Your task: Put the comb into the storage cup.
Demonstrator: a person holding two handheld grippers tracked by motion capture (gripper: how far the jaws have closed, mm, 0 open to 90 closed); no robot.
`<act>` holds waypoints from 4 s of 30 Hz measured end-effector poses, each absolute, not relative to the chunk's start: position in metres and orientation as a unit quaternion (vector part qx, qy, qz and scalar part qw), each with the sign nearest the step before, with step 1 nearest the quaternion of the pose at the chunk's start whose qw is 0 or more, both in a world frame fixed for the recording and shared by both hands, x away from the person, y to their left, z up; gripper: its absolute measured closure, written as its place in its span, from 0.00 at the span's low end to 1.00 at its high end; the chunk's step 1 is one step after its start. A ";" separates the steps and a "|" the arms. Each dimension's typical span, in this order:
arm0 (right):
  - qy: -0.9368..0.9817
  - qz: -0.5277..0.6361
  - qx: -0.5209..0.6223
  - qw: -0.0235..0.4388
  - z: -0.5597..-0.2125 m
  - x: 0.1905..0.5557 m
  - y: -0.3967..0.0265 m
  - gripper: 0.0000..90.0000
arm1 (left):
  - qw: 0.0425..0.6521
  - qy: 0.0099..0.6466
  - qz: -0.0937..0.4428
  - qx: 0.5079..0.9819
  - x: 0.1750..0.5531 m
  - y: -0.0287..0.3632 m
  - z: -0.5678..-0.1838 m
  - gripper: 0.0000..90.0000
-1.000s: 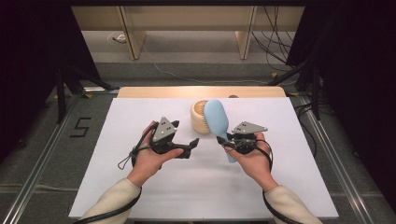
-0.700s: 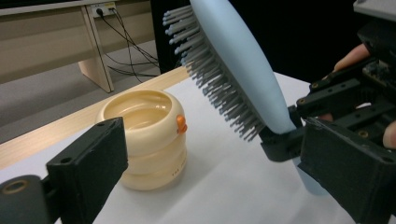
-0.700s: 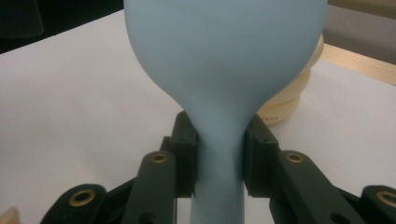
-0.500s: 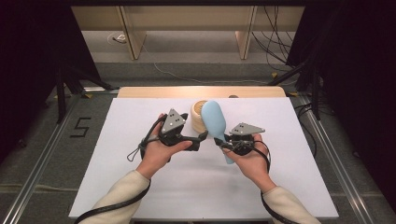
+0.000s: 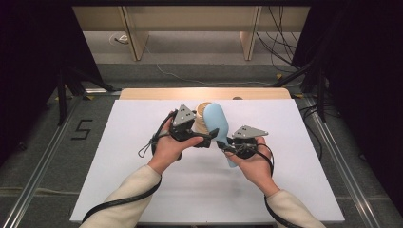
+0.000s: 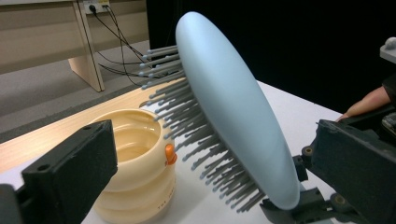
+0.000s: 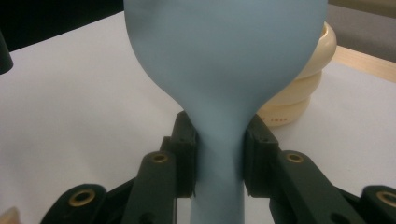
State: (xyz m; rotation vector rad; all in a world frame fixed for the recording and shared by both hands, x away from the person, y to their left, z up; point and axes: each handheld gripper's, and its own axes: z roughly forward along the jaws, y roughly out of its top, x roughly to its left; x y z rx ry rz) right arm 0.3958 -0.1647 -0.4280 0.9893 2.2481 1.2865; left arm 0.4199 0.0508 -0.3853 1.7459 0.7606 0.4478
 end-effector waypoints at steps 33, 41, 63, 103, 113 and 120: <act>0.792 0.465 0.343 0.198 -0.428 0.396 -0.162 0.78 | 0.612 0.360 0.119 0.694 0.421 0.031 -0.385 0.51; 0.792 0.466 0.337 0.204 -0.427 0.396 -0.162 0.77 | 0.608 0.328 0.134 0.711 0.414 0.026 -0.379 0.55; 0.777 0.516 0.320 0.168 -0.427 0.399 -0.172 0.08 | 0.594 0.295 0.180 0.726 0.415 0.030 -0.367 0.56; 0.732 0.562 0.344 0.175 -0.429 0.382 -0.231 0.01 | 0.596 0.297 0.199 0.719 0.434 0.045 -0.347 0.55; 0.728 0.563 0.349 0.178 -0.432 0.377 -0.239 0.01 | 0.594 0.301 0.202 0.718 0.440 0.048 -0.345 0.55; 0.728 0.561 0.352 0.177 -0.434 0.374 -0.242 0.01 | 0.593 0.296 0.208 0.720 0.444 0.049 -0.344 0.55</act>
